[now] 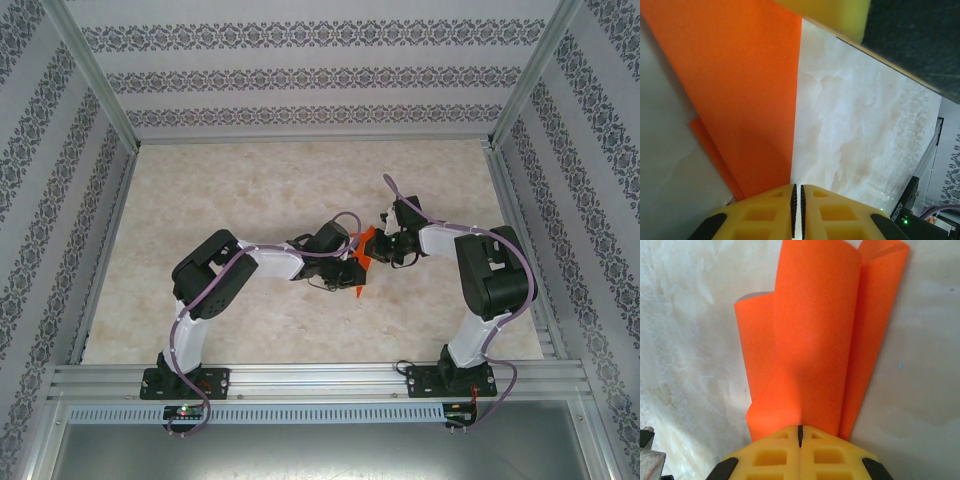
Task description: Fold a paper plane with a square sheet of paper (fold left side to right side)
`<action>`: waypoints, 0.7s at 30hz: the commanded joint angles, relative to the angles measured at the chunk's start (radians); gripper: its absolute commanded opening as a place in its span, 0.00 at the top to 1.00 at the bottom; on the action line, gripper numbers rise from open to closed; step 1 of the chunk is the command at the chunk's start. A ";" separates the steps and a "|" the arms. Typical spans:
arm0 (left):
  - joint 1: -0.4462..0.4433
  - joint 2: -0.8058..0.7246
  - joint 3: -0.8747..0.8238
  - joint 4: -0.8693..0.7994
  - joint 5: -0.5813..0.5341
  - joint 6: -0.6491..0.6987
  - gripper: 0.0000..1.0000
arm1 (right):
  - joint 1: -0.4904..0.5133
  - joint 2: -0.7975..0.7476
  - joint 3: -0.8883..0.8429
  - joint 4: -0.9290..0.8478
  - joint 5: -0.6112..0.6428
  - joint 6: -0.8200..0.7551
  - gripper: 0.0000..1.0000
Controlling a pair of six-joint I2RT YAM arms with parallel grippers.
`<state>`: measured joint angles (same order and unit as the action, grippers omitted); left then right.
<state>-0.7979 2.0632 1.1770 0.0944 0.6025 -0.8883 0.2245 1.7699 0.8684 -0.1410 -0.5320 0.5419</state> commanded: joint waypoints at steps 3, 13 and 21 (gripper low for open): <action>-0.017 0.048 0.009 -0.111 -0.010 -0.017 0.86 | -0.014 -0.067 0.003 -0.013 -0.002 -0.024 1.00; -0.016 0.049 0.015 -0.116 -0.015 -0.017 0.87 | -0.007 -0.223 -0.092 0.000 -0.038 0.001 1.00; -0.017 0.045 0.015 -0.122 -0.018 -0.014 0.88 | 0.032 -0.140 -0.089 0.051 -0.043 0.012 1.00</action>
<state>-0.7979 2.0701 1.1957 0.0620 0.6018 -0.8921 0.2493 1.6005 0.7765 -0.1184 -0.5655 0.5503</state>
